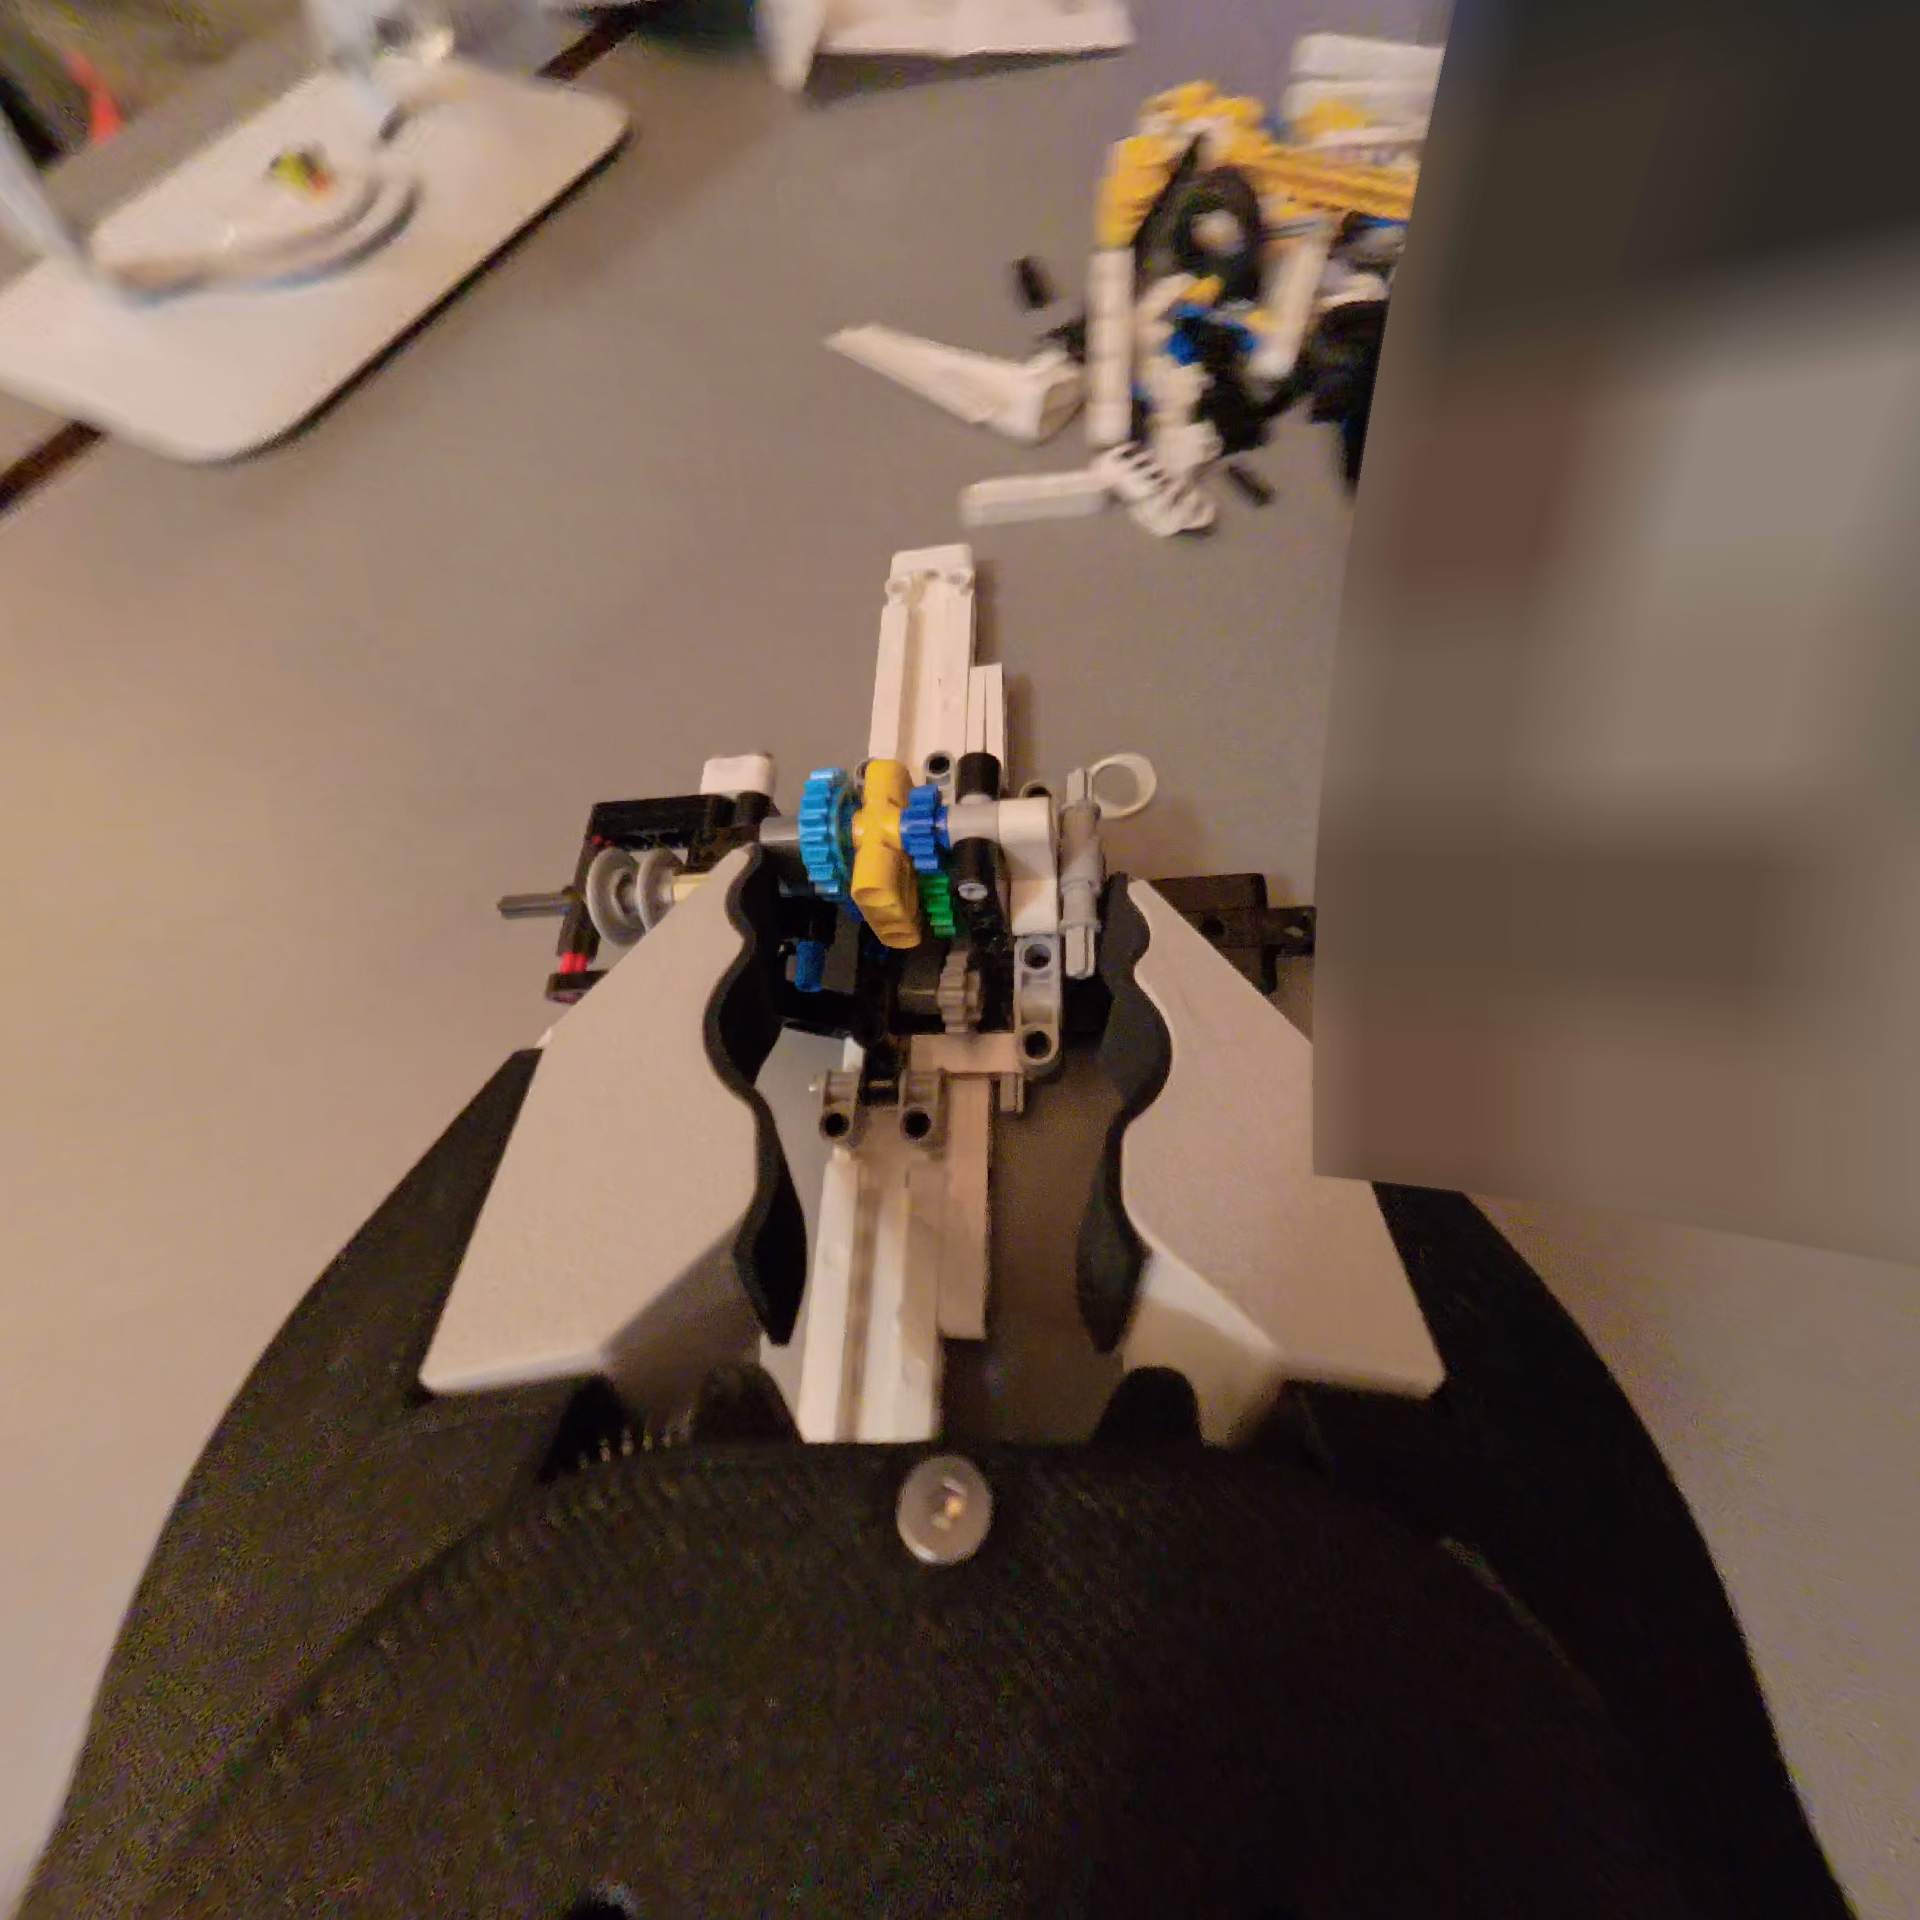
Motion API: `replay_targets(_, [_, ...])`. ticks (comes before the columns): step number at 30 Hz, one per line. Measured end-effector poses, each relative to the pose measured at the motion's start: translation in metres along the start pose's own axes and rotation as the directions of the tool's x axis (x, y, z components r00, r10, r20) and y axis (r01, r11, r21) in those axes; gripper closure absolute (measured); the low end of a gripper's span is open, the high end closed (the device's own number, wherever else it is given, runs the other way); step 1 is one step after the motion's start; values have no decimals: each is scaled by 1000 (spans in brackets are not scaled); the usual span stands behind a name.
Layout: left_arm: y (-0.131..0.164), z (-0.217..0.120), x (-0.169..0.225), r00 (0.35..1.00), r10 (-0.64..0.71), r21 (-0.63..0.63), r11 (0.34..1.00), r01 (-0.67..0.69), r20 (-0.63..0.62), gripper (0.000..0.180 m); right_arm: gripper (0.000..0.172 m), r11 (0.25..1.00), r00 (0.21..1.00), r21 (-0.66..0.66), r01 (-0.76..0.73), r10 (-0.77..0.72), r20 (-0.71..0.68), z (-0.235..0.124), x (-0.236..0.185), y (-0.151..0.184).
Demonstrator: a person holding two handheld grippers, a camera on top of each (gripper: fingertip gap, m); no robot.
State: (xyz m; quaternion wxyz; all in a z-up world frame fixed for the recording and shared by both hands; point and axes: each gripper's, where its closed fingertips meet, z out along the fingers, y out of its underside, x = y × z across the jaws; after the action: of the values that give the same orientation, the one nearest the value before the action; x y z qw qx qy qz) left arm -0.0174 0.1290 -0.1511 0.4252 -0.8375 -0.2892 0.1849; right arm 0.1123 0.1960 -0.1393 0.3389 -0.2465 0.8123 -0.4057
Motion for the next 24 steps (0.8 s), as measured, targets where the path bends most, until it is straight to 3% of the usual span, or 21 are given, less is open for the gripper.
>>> replay_targets(1, [5, -6, -3, 999, -28, -18, 999, 27, -38, 119, 171, 998, 999, -59, 26, -24, 28, 21, -9, 7])
replay_targets(2, [8, -10, -4, 999, -24, -18, 1000, 23, -40, 119, 171, 977, 995, -209, 51, -67, -71, 35, 2, 25])
replay_targets(3, [8, -12, -3, 999, -25, -4, 1000, 25, -30, 119, 170, 970, 986, -231, 80, -111, -124, 38, 7, 20])
replay_targets(5, [7, -10, -3, 1000, -14, 4, 1000, 14, -7, 118, 171, 980, 962, -149, 130, -161, -220, 18, 13, -6])
replay_targets(8, [5, -7, -6, 1000, -8, 14, 1000, 8, -8, 118, 170, 989, 949, 74, 128, -100, -299, -24, 17, -39])
replay_targets(10, [5, -7, -9, 1000, -8, 34, 999, 8, -3, 118, 171, 986, 913, 97, 133, -84, -398, -46, 32, -32])
replay_targets(14, [3, -10, -15, 999, -46, 61, 997, 46, 6, 115, 170, 989, 886, 98, 111, -54, -460, -59, 48, -20])
replay_targets(19, [-27, -33, -14, 986, -135, 274, 949, 156, -95, 100, 170, 988, 851, 89, 128, -63, -522, -60, 61, -19])
replay_targets(21, [-43, -46, 0, 985, -72, 373, 919, 127, -159, 106, 170, 984, 849, 106, 143, -67, -525, -61, 60, -22])
replay_targets(22, [-48, -51, 16, 975, -13, 403, 909, 103, -222, 118, 170, 981, 856, 125, 150, -65, -513, -61, 58, -25])
replay_targets(24, [-50, -49, 41, 955, 65, 406, 912, 61, -289, 118, 170, 971, 878, 183, 151, -47, -477, -60, 53, -32])
